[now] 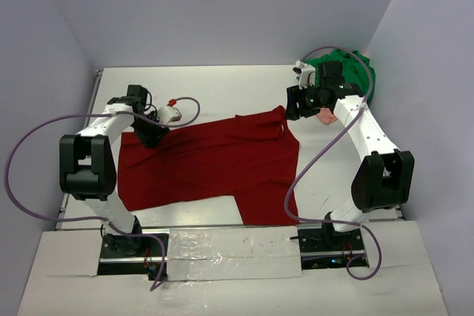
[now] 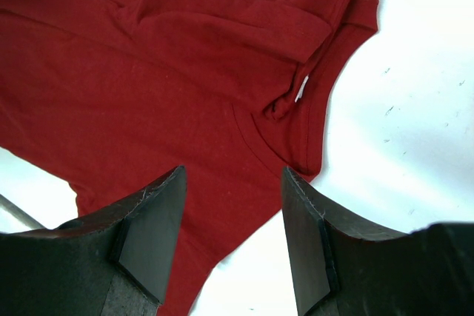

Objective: Fold and stack the t-shirts
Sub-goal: Fold the tshirt

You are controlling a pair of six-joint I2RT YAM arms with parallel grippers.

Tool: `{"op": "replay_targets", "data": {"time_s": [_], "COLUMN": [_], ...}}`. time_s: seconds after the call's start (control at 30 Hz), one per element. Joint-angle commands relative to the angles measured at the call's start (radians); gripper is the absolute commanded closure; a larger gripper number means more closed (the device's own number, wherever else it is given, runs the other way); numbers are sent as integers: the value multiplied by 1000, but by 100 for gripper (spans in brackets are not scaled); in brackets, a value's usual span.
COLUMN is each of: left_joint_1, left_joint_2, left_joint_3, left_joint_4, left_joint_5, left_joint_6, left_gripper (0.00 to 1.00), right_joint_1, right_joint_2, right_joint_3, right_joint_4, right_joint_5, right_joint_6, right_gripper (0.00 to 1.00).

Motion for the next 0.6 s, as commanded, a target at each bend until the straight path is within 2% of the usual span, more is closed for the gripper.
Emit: {"op": "replay_targets", "data": {"time_s": [0.0,0.3,0.57], "left_joint_1": [-13,-30,-74], "left_joint_2": [-39,-45,-42], "left_joint_3": [7,-54,-28], "left_joint_4": [-14,31,110], "left_joint_5": [31,62,100], "left_joint_6": [13,-11,-82], "left_gripper": [48,49,47], "right_joint_1": [-7,-7,-7], "right_joint_2": [1,-15,1], "right_joint_3": [21,15,17], "right_joint_4": [-2,0,-5], "right_joint_5": [-6,-3,-10], "right_joint_6": [-12,-18,-16], "right_gripper": [39,39,39]}}
